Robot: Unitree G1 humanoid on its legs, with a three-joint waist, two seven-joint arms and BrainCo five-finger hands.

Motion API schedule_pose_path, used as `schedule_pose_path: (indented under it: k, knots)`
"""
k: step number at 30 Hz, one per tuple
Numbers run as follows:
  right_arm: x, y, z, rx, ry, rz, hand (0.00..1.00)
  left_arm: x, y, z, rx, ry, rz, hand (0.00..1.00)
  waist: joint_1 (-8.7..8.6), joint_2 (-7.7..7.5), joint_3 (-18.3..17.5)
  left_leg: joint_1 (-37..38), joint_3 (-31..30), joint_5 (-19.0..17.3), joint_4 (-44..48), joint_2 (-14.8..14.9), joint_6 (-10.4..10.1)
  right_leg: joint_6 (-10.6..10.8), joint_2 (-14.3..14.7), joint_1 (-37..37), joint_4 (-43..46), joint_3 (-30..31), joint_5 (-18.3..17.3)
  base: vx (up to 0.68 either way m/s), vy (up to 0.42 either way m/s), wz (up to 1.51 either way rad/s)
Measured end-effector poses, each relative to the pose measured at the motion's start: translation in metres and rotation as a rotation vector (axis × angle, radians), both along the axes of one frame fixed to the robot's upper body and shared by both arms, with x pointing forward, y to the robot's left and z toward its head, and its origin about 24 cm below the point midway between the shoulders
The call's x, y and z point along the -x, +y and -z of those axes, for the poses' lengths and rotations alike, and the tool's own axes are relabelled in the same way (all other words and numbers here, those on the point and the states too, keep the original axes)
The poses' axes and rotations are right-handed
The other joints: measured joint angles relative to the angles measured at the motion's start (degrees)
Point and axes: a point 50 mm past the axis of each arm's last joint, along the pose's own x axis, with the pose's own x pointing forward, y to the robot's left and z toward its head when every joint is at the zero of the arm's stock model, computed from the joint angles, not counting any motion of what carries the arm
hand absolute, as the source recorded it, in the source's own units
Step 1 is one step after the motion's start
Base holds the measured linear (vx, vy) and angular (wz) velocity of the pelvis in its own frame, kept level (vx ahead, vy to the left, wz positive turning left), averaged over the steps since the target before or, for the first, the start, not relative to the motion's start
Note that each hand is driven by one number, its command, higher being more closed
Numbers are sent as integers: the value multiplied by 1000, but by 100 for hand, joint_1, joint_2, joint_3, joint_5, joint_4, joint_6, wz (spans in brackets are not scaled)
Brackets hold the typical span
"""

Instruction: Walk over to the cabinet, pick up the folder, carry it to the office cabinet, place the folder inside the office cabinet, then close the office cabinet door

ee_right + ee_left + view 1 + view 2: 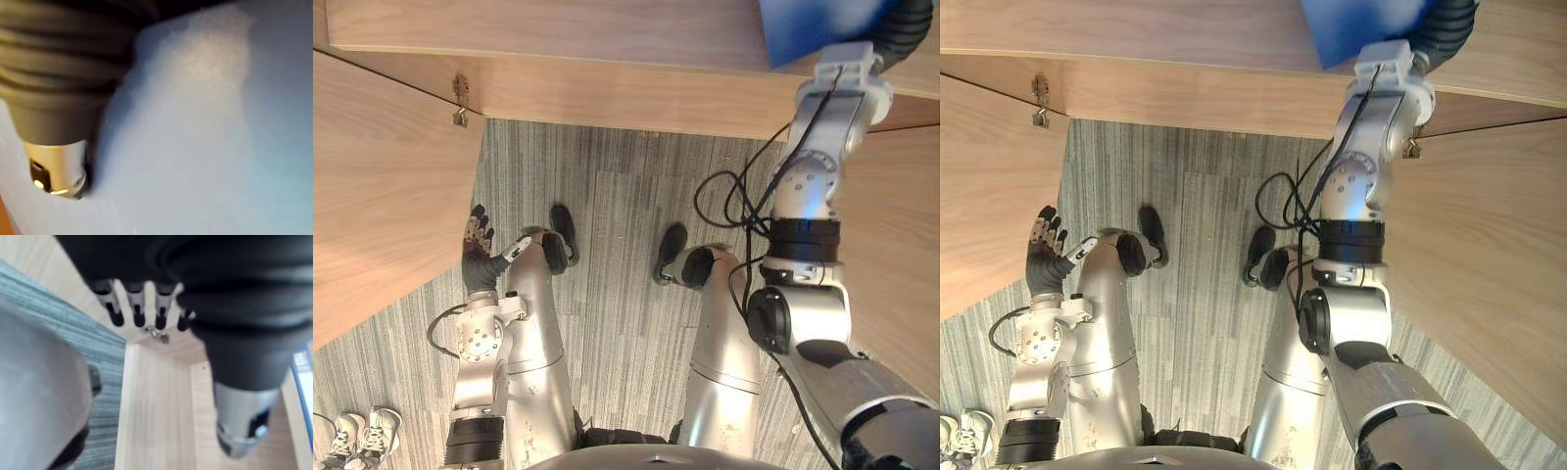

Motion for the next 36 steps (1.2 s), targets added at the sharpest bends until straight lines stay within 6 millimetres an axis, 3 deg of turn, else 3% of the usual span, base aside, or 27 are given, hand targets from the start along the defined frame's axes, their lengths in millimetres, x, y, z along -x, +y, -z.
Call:
schedule_pose_path:
  k: [4,14,15,22,36]
  knots:
    - [-7,7,-17,-4,-2,-62,100,-1,-2,0,22,-3,10,0,25,2,-7,-3,-25,86,-87,4,-4,-37,-7,-5,-31,-61,24,9,-16,4]
    - [-18,29,-21,-12,59,-141,100,-8,-5,4,32,16,10,0,10,49,-66,58,-132,310,-391,-2,-65,-141,15,125,-282,-250,115,-3,-4,2]
    - [-20,33,-18,-19,79,-150,0,-10,-6,6,34,28,13,0,20,50,-133,58,-134,335,-448,-12,-96,-145,15,120,-312,-264,118,-3,-13,6]
    - [-19,53,-26,-24,65,-211,0,-13,-12,9,40,49,23,0,35,44,-208,119,-161,542,-745,-49,-163,-256,15,141,-458,-361,194,-2,-10,5]
    - [-19,63,-24,2,71,-228,0,-18,-15,16,45,93,36,0,42,43,-256,302,-152,620,-984,-51,-224,-251,43,326,-678,-417,248,0,0,1]
